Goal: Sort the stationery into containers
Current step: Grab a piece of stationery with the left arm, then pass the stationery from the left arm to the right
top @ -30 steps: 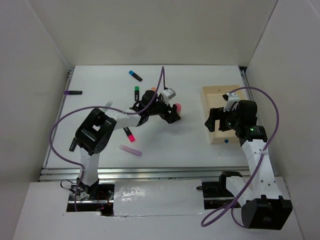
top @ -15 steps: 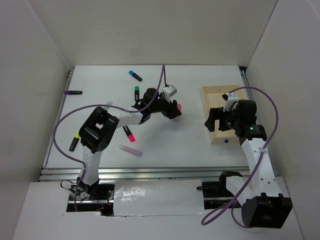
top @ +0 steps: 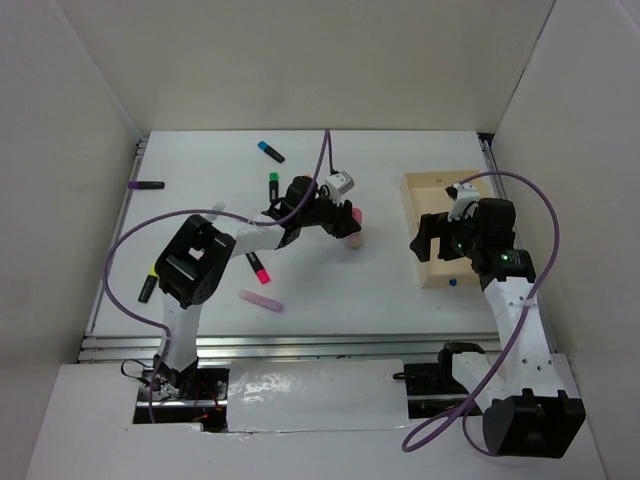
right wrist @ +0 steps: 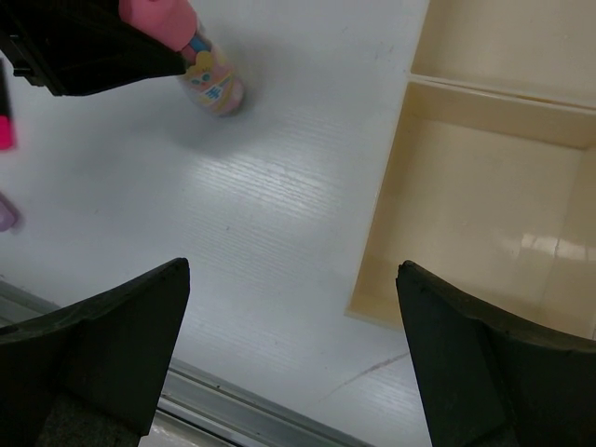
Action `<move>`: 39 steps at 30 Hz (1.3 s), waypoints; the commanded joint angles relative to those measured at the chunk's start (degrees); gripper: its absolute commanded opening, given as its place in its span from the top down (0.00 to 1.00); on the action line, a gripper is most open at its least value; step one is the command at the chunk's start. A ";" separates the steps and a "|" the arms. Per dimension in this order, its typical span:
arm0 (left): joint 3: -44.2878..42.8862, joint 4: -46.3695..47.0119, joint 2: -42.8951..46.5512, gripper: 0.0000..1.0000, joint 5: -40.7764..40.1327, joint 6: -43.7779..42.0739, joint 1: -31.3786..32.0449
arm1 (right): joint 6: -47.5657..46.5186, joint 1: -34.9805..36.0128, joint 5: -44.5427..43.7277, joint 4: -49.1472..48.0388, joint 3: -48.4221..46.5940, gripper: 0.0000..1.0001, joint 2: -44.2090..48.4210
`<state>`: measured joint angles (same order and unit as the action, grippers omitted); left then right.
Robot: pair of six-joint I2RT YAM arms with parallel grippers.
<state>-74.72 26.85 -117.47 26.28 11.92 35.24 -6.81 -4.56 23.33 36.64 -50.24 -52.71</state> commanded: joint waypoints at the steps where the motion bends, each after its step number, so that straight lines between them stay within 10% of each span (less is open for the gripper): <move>1: 1.14 -1.62 6.72 1.00 1.32 -3.30 0.61 | 0.92 -0.63 0.05 0.88 -2.67 0.02 2.26; 12: 8.79 -16.39 31.49 1.00 -6.76 -30.89 4.30 | -0.12 -0.80 5.67 8.95 -7.50 0.02 5.60; 21: 35.50 2.92 53.73 1.00 -20.30 -63.30 20.91 | -0.93 -0.98 13.48 19.07 -12.78 0.03 3.76; 39: 45.45 29.48 45.14 1.00 -25.67 -100.07 31.90 | 25.78 1.92 33.17 12.76 -11.20 0.08 -8.46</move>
<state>-28.86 45.15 -71.26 0.23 -81.08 66.59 12.25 -3.73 51.94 54.50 -61.43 -59.99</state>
